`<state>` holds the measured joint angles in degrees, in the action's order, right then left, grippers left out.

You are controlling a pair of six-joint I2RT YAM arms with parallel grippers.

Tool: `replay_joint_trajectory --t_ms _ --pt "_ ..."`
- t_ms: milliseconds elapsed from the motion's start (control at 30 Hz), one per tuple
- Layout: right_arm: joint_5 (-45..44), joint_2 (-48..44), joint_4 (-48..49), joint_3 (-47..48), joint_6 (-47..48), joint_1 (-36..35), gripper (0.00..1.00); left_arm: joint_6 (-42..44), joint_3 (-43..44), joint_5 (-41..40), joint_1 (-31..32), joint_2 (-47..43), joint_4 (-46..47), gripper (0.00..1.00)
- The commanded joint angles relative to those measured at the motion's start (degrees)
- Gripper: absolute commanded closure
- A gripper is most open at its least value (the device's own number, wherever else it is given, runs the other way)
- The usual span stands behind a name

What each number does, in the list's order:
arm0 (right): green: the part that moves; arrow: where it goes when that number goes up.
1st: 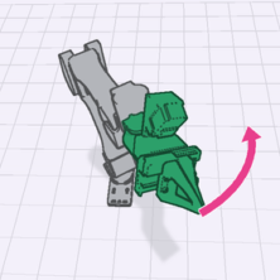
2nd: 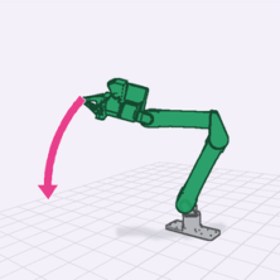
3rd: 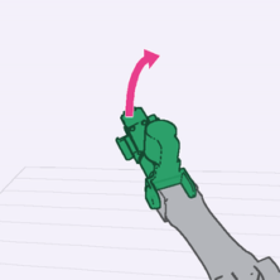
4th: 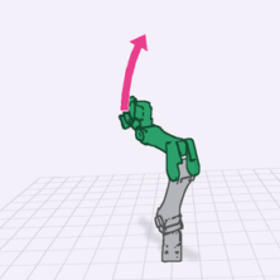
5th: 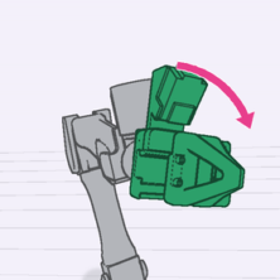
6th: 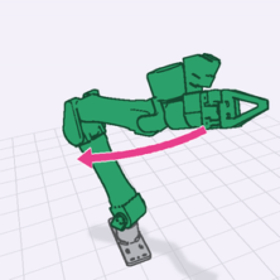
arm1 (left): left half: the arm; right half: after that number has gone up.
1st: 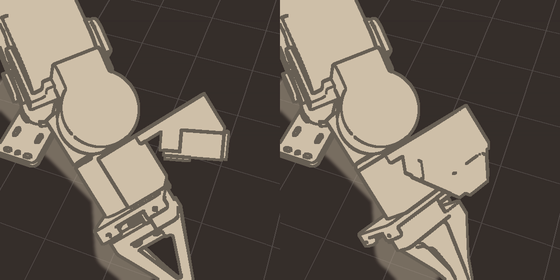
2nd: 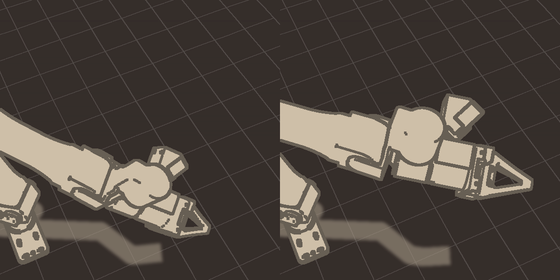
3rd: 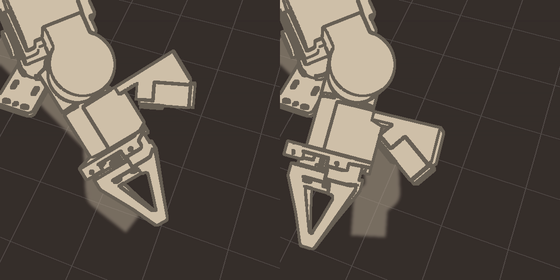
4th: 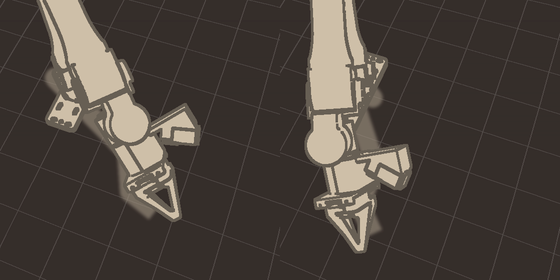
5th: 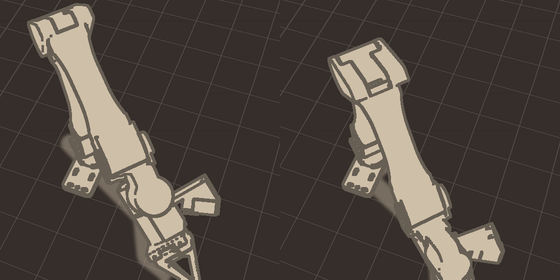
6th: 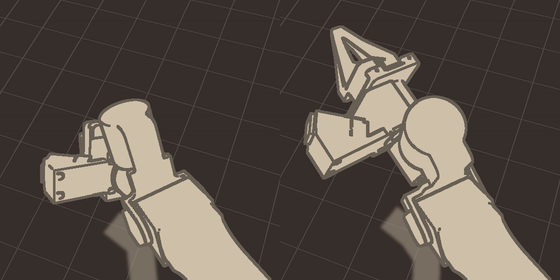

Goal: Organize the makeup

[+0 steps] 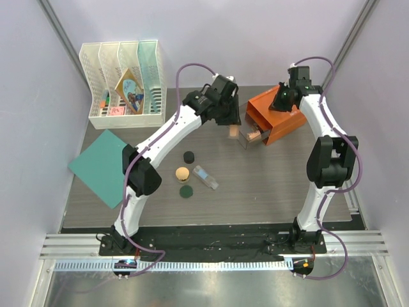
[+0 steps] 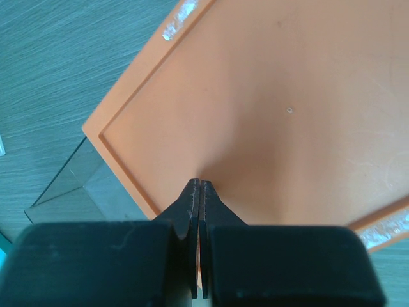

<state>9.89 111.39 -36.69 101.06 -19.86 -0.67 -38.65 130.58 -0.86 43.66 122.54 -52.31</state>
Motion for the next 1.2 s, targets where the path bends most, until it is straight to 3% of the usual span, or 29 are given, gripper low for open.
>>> replay_joint_trajectory --t_ms 0,133,700,967,1167 --pt "-4.2 0.6 -6.9 1.4 0.9 0.0 0.99 -1.3 4.8 6.0 0.0 1.0 8.6 1.00" --pt "-5.5 -0.2 -6.9 0.9 1.3 1.9 0.99 -2.4 4.2 8.2 -0.2 2.1 14.2 1.00" --pt "-9.1 0.6 -5.0 -10.8 1.8 2.6 0.99 -5.5 4.9 11.7 -3.1 9.2 21.2 0.97" --pt "-8.1 1.7 -4.1 -12.3 1.2 2.6 0.99 -6.7 4.5 15.8 -3.8 11.5 25.1 0.82" --pt "-6.6 4.6 -3.9 -11.7 0.6 2.7 0.99 -9.2 4.4 19.1 -4.5 12.7 27.7 0.61"
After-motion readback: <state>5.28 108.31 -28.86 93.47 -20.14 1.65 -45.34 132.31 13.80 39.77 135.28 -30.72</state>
